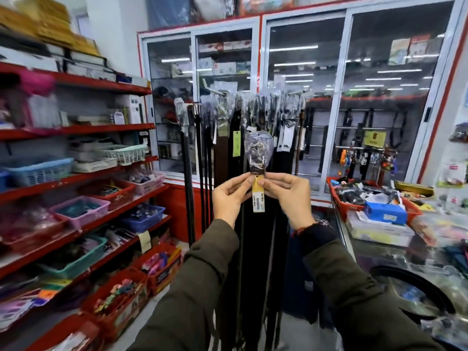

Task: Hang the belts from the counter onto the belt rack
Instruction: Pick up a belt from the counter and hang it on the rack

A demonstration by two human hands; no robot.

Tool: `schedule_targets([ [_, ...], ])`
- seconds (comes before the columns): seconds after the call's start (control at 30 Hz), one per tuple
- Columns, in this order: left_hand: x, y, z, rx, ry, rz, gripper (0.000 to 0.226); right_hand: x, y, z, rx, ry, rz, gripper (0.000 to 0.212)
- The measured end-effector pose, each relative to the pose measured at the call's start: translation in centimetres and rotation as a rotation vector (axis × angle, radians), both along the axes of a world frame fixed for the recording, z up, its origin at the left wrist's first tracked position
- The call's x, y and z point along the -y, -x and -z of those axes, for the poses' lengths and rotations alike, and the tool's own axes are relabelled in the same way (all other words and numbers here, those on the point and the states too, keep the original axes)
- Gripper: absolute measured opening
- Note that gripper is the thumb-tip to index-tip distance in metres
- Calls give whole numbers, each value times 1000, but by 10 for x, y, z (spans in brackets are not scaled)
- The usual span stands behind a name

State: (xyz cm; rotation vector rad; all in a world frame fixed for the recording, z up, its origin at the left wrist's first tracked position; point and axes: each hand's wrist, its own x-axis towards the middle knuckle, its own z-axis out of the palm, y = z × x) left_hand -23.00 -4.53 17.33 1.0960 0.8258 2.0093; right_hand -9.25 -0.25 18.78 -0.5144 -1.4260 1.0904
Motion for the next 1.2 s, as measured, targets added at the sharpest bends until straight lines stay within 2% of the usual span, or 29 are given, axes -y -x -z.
schedule_targets([
  [0.27,0,56,-66,12,-111,-123,16,-9,69,-67,-116,-42,-112,24],
  [0.43,-3,85,-101,2,-110,-207,16,-6,105,-104,-139,-72,-124,21],
  [0.63,-3,103,-132,33,-118,-181,24,-7,134,-129,-192,-61,-124,21],
  [0.83,-6,110,-142,38,-87,-162,30,-15,142,-140,-180,-4,-79,19],
  [0.97,-14,114,-137,50,-33,-125,31,-22,145,-135,-175,33,-84,8],
  [1.2,-42,115,-133,-8,34,-167,31,-41,146,-127,-155,73,-22,20],
])
